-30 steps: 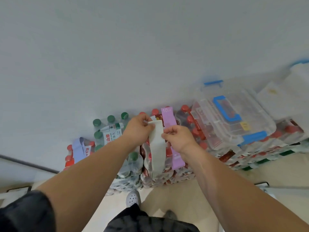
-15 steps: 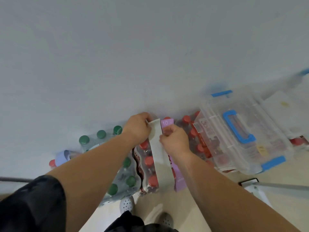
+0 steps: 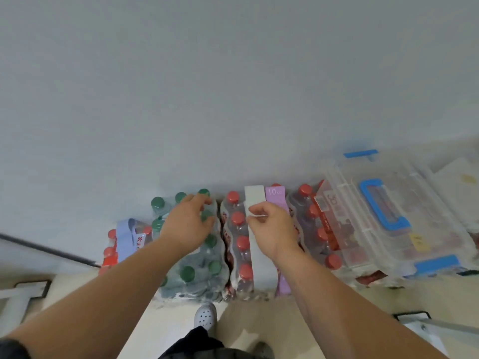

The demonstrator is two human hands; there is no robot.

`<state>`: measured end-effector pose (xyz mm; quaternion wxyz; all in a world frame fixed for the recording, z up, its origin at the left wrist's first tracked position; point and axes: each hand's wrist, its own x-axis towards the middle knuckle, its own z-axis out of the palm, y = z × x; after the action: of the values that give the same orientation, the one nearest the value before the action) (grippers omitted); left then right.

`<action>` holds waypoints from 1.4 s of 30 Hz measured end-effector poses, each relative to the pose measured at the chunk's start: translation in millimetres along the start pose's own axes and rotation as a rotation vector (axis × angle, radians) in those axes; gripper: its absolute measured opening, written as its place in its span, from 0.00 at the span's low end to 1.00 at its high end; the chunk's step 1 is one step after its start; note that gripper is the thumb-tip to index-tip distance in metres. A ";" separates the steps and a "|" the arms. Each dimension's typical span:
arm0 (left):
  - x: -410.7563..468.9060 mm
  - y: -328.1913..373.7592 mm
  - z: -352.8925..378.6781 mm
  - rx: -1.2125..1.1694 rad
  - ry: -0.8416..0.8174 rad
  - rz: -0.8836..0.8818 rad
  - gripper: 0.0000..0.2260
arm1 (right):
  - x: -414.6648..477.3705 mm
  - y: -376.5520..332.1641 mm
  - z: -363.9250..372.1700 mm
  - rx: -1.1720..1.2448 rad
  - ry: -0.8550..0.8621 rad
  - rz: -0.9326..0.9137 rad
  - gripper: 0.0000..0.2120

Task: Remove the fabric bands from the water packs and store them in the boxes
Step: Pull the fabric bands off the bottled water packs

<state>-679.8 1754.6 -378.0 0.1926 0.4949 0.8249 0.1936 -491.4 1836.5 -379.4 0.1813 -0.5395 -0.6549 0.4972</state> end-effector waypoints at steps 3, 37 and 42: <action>-32.8 -29.6 -23.7 -0.019 0.096 -0.097 0.13 | -9.2 -15.5 19.6 -0.021 -0.064 -0.080 0.05; 5.0 -406.3 -25.2 0.193 -0.745 -0.111 0.34 | 45.3 -52.7 409.1 -0.491 -0.578 0.265 0.21; 11.0 -411.5 -14.3 0.265 -0.751 -0.086 0.35 | 47.1 -32.1 427.3 -0.556 -0.605 0.277 0.18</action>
<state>-997.1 1583.5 -577.0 0.4233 0.5168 0.7349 -0.1170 -855.5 1686.1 -554.3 -0.2394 -0.4804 -0.7091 0.4573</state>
